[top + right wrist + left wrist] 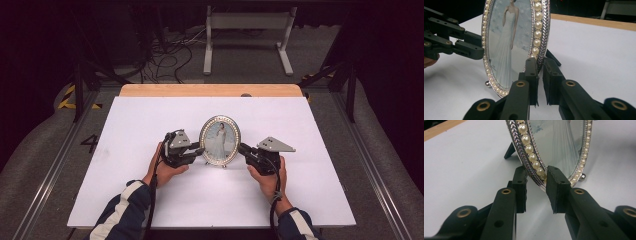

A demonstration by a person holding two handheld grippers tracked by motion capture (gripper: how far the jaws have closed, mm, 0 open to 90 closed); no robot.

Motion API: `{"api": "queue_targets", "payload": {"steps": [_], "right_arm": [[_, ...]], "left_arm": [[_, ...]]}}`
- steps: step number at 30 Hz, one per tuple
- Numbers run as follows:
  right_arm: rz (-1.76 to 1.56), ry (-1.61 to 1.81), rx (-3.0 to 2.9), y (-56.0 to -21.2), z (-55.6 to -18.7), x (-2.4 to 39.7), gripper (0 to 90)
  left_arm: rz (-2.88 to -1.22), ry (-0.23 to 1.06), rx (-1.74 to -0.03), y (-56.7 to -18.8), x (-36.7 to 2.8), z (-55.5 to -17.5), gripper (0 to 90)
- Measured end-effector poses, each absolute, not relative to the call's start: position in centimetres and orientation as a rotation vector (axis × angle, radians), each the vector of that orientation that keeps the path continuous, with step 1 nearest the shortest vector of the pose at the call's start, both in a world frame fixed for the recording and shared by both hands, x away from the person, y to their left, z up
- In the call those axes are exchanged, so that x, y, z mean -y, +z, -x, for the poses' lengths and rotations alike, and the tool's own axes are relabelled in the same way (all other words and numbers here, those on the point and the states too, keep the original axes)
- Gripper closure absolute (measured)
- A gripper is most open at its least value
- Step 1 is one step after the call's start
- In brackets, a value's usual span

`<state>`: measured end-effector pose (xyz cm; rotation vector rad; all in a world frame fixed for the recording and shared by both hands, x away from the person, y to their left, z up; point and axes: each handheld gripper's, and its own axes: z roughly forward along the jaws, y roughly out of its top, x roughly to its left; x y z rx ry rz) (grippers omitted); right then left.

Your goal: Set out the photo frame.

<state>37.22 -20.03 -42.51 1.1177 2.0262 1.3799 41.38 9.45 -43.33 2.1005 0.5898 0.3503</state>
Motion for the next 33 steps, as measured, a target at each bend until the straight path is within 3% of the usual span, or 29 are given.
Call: {"api": "queue_targets", "payload": {"steps": [33], "right_arm": [[-1.08, 1.307, -2.053, -42.48, -37.53, 19.49, 81.6]], "left_arm": [[-2.146, 0.357, -0.554, -43.2, -9.59, -40.93, 67.8]]}}
